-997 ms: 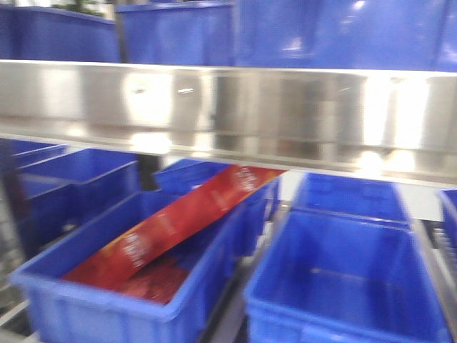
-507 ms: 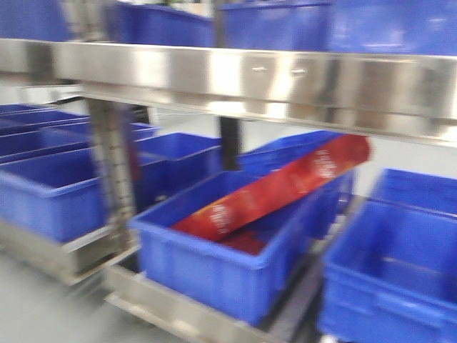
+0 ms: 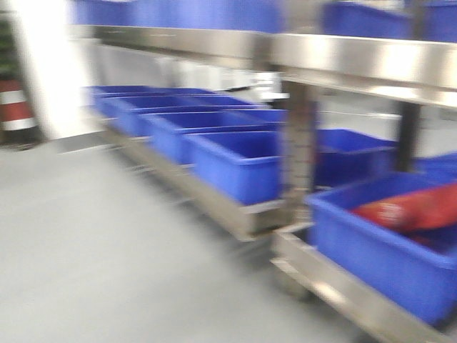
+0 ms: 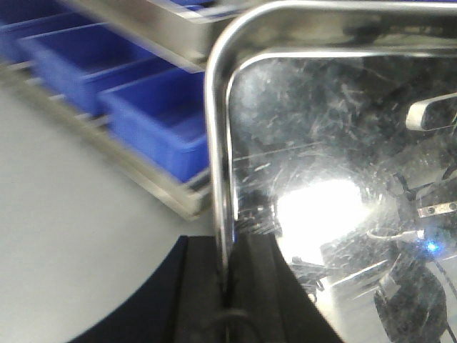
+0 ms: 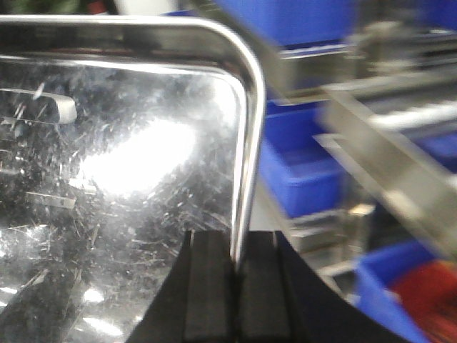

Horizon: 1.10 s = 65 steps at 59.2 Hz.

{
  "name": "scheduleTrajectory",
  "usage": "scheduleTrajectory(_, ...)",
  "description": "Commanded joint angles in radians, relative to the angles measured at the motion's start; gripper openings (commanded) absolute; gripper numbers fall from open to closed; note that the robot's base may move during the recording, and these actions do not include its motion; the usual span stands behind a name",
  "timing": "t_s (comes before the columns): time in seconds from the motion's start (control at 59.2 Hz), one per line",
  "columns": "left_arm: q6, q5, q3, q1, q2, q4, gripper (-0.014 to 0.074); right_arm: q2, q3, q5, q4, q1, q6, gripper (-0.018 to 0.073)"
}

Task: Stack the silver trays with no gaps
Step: 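Drive the base along the aisle carrying the tray in both grippers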

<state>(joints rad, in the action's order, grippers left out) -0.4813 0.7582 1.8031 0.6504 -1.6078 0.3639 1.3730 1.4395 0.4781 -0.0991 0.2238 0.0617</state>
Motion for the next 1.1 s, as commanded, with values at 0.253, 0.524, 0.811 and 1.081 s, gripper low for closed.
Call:
scheduleTrajectory(0.253, 0.008, -0.042, 0.011, 0.010, 0.014, 0.009, -0.0020, -0.013, 0.004, -0.042, 0.007, 0.005, -0.017, -0.0081)
scheduleTrajectory(0.524, 0.008, -0.042, 0.011, 0.010, 0.014, 0.009, -0.0020, -0.013, 0.004, -0.042, 0.007, 0.005, -0.017, -0.0081)
scheduleTrajectory(0.811, 0.008, -0.042, 0.011, 0.010, 0.014, 0.009, -0.0020, -0.013, 0.004, -0.042, 0.007, 0.005, -0.017, -0.0081)
scheduleTrajectory(1.081, 0.008, -0.042, 0.011, 0.010, 0.014, 0.009, -0.0020, -0.013, 0.004, -0.042, 0.007, 0.005, -0.017, -0.0081)
